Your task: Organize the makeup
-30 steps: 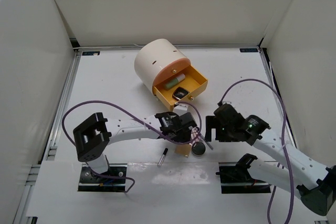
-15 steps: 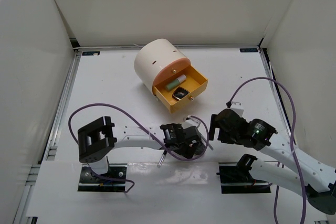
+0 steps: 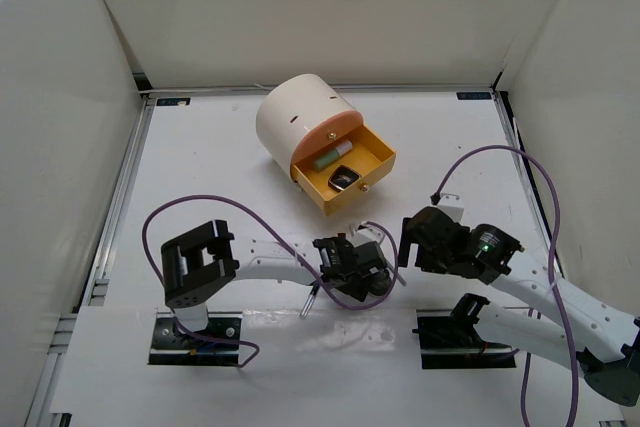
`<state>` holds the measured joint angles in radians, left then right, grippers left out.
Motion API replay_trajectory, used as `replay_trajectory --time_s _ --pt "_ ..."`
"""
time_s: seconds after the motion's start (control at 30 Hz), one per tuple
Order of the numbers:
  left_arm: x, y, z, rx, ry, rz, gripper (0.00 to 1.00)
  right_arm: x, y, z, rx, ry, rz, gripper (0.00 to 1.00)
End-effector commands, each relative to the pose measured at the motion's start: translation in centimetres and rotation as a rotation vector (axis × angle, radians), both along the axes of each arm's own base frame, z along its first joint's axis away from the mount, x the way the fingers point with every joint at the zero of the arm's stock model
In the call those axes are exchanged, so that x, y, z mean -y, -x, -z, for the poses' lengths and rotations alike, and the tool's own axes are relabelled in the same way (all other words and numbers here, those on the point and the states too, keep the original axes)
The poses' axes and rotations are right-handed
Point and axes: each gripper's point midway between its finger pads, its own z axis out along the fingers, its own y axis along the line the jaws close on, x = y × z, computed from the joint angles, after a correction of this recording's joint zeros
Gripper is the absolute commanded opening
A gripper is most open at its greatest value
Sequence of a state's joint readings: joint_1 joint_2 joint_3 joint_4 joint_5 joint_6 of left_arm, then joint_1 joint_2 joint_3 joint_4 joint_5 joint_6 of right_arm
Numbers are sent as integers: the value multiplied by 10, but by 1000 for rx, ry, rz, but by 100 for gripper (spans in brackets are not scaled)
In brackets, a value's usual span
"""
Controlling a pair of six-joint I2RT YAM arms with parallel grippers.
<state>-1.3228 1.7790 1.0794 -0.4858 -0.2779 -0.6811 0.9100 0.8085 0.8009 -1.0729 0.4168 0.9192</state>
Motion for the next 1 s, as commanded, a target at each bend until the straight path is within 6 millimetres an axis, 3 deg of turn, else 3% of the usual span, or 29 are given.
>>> replay_trajectory --time_s 0.0,0.03,0.1,0.27,0.37,0.4,0.47,0.5,0.53,0.57,0.6,0.7,0.77,0.8,0.87,0.9,0.93,0.97 --pt "-8 4 16 -24 -56 7 62 -3 -10 -18 55 -25 26 99" --pt "-10 4 16 -24 -59 3 53 -2 -11 -19 63 -26 29 99" --pt "-20 7 12 -29 -81 3 47 -1 -10 -17 60 -18 21 99" --pt "-47 15 -17 -32 -128 -7 43 -1 -11 -18 72 -16 12 99" --pt "-56 11 -59 14 -95 -30 44 -2 -14 -20 89 -33 13 99" --pt "-51 4 -87 58 -40 -37 45 -2 -14 -18 88 -29 10 99" --pt "-47 -10 -115 121 8 -59 50 -6 -16 -17 98 -36 0 99" --pt "-43 -20 -130 157 36 -63 50 -6 -17 -14 96 -31 0 99" --pt "-39 -43 -154 207 93 -113 50 -6 -17 -14 101 -33 -3 99" --pt "-37 -55 -162 232 114 -128 51 -7 -19 -13 103 -32 -3 99" --pt "-34 -85 -181 306 149 -170 52 -7 -19 -12 105 -27 -1 99" --pt "-31 -132 -213 393 205 -238 54 -8 -21 -11 112 -28 -4 99" --pt "-19 -157 -221 418 243 -226 54 -9 -21 -10 114 -28 -7 99" --pt "-19 -176 -237 444 276 -238 54 -9 -22 -10 116 -31 -4 99" --pt "-9 -196 -228 441 238 -207 53 -8 -21 -6 112 -20 -13 99" --pt "-7 -211 -245 470 260 -236 53 -9 -22 -6 113 -27 -7 99" --pt "-7 -219 -245 477 243 -244 52 -9 -22 -5 112 -26 -4 99" --pt "-5 -228 -230 464 200 -254 52 -9 -21 -4 108 -29 -7 99"
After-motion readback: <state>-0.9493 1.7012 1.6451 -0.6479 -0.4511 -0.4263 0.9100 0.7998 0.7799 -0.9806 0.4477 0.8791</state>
